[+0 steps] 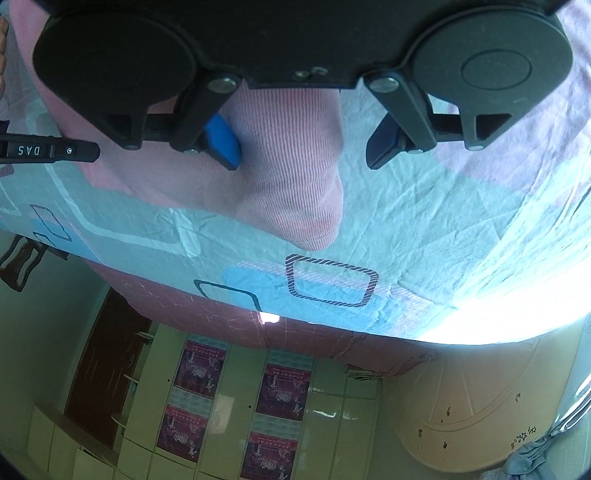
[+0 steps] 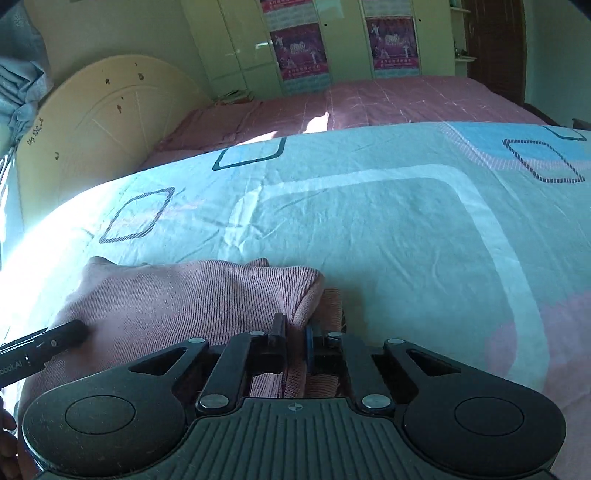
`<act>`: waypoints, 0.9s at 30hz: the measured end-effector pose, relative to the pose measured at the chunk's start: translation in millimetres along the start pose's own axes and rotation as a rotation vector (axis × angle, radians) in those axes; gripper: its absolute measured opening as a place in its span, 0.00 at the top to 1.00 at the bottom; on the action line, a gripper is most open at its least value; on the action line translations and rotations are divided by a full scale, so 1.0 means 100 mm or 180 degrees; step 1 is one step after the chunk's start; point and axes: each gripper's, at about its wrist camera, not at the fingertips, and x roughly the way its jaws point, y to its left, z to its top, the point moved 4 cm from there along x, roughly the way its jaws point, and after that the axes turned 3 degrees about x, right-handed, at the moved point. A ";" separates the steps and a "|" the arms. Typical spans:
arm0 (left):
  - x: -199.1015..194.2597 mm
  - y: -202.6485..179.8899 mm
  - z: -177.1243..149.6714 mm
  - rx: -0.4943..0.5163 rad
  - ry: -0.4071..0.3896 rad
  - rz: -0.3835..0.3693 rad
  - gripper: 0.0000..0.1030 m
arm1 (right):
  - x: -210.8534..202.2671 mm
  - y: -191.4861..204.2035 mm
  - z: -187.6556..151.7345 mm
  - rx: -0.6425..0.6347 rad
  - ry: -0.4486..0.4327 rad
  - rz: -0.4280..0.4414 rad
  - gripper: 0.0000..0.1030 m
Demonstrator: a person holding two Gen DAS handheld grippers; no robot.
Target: Fold small clothes
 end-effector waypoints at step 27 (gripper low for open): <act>-0.86 -0.11 -0.69 0.0041 0.0149 -0.0112 0.26 | -0.81 -0.10 -0.84 0.0182 0.0191 0.0052 0.86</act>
